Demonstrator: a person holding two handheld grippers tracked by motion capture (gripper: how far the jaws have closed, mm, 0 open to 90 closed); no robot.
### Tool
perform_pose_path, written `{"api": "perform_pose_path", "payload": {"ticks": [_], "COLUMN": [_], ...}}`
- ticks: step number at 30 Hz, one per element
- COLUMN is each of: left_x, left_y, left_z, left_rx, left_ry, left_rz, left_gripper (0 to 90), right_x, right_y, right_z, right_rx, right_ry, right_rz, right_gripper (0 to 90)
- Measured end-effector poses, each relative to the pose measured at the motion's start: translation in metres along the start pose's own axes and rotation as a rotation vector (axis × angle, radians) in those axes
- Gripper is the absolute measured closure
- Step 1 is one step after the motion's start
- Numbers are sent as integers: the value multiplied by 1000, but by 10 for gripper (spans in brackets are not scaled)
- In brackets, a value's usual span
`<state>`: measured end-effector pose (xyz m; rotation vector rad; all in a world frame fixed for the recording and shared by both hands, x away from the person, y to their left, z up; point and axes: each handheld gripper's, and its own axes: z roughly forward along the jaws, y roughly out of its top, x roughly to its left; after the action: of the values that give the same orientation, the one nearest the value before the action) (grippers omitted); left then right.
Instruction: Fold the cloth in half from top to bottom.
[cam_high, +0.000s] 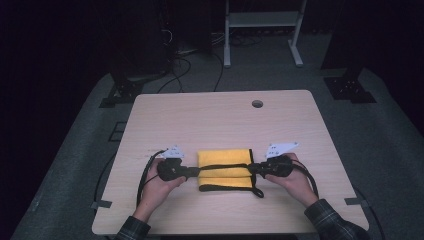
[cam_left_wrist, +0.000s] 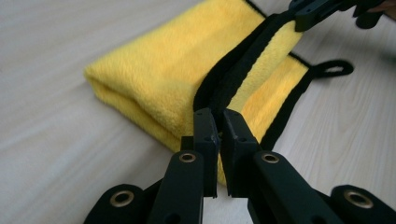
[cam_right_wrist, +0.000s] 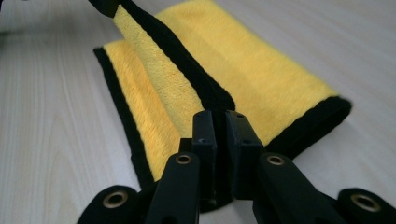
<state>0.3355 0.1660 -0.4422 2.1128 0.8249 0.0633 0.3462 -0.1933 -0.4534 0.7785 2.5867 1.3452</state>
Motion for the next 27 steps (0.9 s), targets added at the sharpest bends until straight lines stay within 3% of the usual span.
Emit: {"api": "perform_pose_path", "payload": {"ticks": [3,5,8,10,12,16,22,27], "left_x": [0,0,-2,-2,0,4,15,1], "left_y": [-7,-9,-6,-1,4,13,19,11], "left_z": [8,9,1,-8,-17,-22,4,17], "left_rx": [50,58,28,-8,-39,-72,-60,-26], "left_ry": [-2,-4,-14,-22,-23,-9,2,-46], "left_rz": [-3,-10,-4,5,9,19,2,16], "left_gripper": [850,847,810,790,783,787,828,825], "right_x": [3,4,4,2,0,-6,-13,-6], "right_y": [-8,-10,-6,-2,1,5,8,7], "right_z": [6,8,2,-7,-14,-17,6,18], "right_rx": [43,62,38,-14,-49,-66,-17,14], "right_ry": [7,11,25,45,41,27,13,59], "right_rz": [-1,0,7,21,28,31,33,5], "right_gripper": [818,809,771,765,779,798,843,854]}}
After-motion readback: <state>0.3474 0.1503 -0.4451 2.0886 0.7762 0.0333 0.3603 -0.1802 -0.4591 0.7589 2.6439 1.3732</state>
